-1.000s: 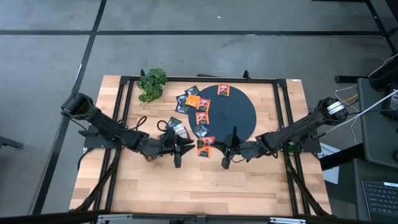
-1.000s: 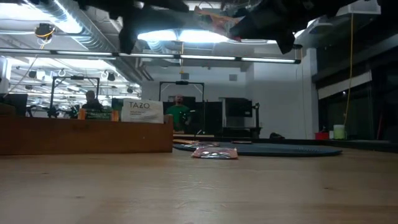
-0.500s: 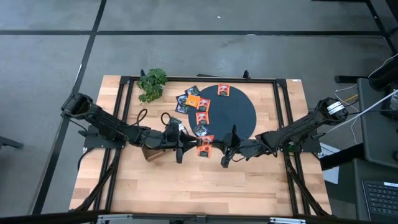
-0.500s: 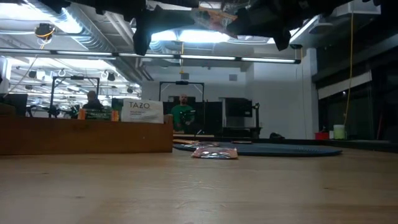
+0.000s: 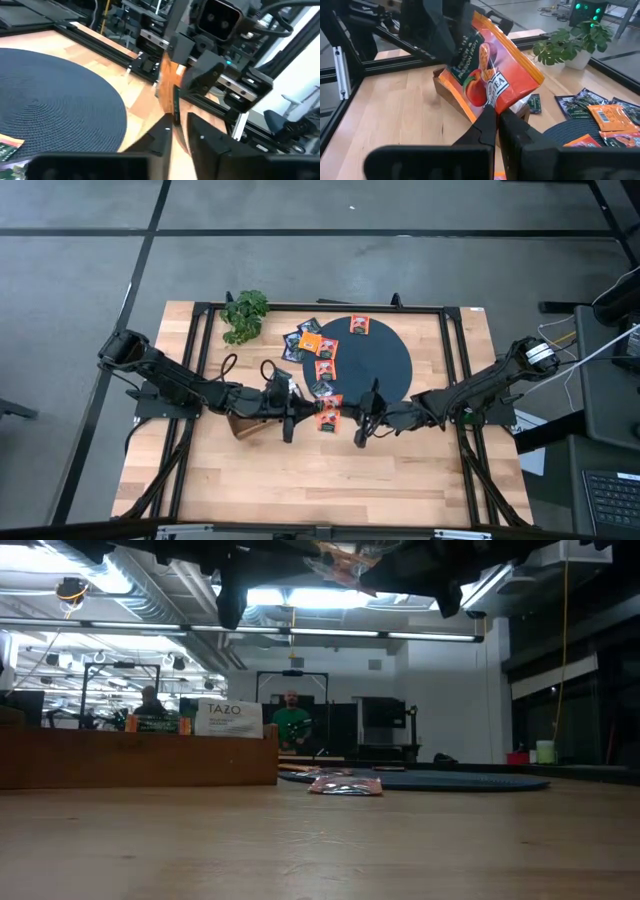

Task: Pick & Place Tea
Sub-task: Put the orange tea bag into the middle section of the wooden organizer

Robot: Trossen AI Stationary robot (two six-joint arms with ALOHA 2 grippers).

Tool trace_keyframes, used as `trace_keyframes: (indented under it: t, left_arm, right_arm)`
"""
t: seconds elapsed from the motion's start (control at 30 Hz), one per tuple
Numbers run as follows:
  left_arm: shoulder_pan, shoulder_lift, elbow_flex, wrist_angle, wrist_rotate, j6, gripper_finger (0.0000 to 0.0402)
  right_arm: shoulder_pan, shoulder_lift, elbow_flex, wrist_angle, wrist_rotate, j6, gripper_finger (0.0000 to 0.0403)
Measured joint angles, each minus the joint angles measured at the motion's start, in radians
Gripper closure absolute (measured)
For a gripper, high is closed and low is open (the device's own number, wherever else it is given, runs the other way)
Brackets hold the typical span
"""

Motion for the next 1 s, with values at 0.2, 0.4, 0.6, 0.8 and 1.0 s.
trace_keyframes:
  t: [0.2,0.4,0.6,0.8,1.0]
  left_arm:
    - [0.000,0.000,0.000,0.001,0.009,0.032,0.0397]
    - [-0.001,0.000,0.000,-0.001,0.010,0.044,0.0399]
    - [-0.001,0.000,0.000,-0.027,0.004,0.084,0.0400]
    - [-0.001,0.001,0.000,-0.042,-0.009,0.154,0.0400]
    - [-0.003,0.001,0.000,-0.142,-0.010,0.159,0.0400]
  right_arm:
    - [0.000,0.000,0.000,0.002,-0.006,0.000,0.0392]
    - [0.000,0.000,0.000,0.002,-0.009,0.004,0.0388]
    - [0.000,0.000,0.000,-0.001,-0.010,0.001,0.0356]
    - [0.000,0.000,0.000,0.000,-0.008,0.000,0.0323]
    - [0.000,-0.001,0.000,-0.139,-0.013,0.064,0.0292]
